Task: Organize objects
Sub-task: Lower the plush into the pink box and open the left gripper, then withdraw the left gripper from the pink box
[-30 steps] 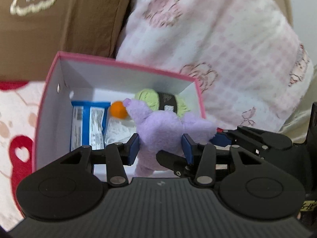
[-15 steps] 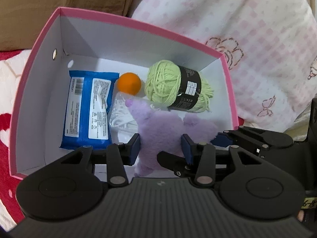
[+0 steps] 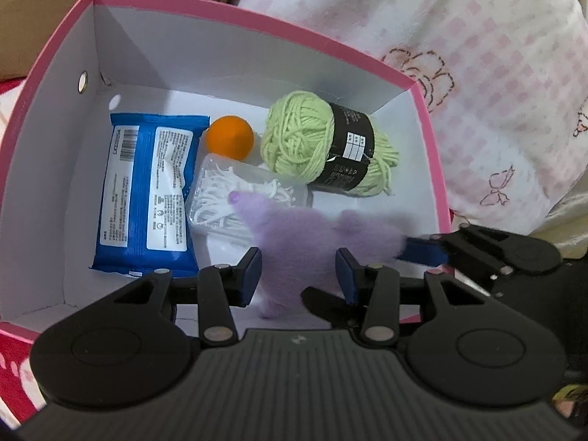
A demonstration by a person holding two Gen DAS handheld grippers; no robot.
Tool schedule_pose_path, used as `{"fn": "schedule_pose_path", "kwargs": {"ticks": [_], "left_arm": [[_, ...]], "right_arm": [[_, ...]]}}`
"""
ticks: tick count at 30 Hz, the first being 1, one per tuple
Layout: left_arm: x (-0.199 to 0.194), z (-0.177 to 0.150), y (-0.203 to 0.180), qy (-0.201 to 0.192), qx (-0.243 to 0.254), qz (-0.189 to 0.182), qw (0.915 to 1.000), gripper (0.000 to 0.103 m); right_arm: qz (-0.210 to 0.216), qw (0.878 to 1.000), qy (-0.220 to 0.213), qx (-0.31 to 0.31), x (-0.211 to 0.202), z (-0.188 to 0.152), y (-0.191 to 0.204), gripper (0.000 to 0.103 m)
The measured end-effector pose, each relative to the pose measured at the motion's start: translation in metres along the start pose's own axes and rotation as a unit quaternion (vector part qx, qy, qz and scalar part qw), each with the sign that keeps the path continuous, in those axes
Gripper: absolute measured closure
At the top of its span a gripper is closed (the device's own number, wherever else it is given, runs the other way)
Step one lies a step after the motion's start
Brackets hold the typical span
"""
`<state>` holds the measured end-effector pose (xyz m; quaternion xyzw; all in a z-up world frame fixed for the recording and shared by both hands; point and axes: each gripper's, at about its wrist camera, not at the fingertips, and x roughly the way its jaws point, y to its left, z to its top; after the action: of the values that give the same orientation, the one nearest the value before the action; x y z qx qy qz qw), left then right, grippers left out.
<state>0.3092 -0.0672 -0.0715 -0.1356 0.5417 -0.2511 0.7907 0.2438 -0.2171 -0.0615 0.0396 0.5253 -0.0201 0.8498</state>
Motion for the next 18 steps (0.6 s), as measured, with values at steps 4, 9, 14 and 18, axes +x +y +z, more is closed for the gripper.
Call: {"fn": "schedule_pose_path", "kwargs": {"ticks": [4, 9, 14, 18], "left_arm": [[0.008, -0.003, 0.001, 0.004, -0.005, -0.012, 0.9999, 0.064], [0.014, -0.009, -0.004, -0.008, -0.008, -0.024, 0.9996, 0.065], [0.000, -0.012, -0.014, -0.030, 0.002, -0.019, 0.9994, 0.065], [-0.021, -0.015, -0.023, -0.038, 0.041, 0.004, 0.9984, 0.065]], "right_arm": [[-0.017, 1.000, -0.006, -0.016, -0.005, -0.001, -0.002, 0.027], [0.013, 1.000, -0.010, 0.012, -0.012, -0.010, -0.012, 0.027], [-0.009, 0.999, -0.040, -0.010, -0.027, -0.019, -0.007, 0.028], [0.007, 0.998, -0.069, -0.004, -0.052, -0.029, -0.011, 0.027]]}}
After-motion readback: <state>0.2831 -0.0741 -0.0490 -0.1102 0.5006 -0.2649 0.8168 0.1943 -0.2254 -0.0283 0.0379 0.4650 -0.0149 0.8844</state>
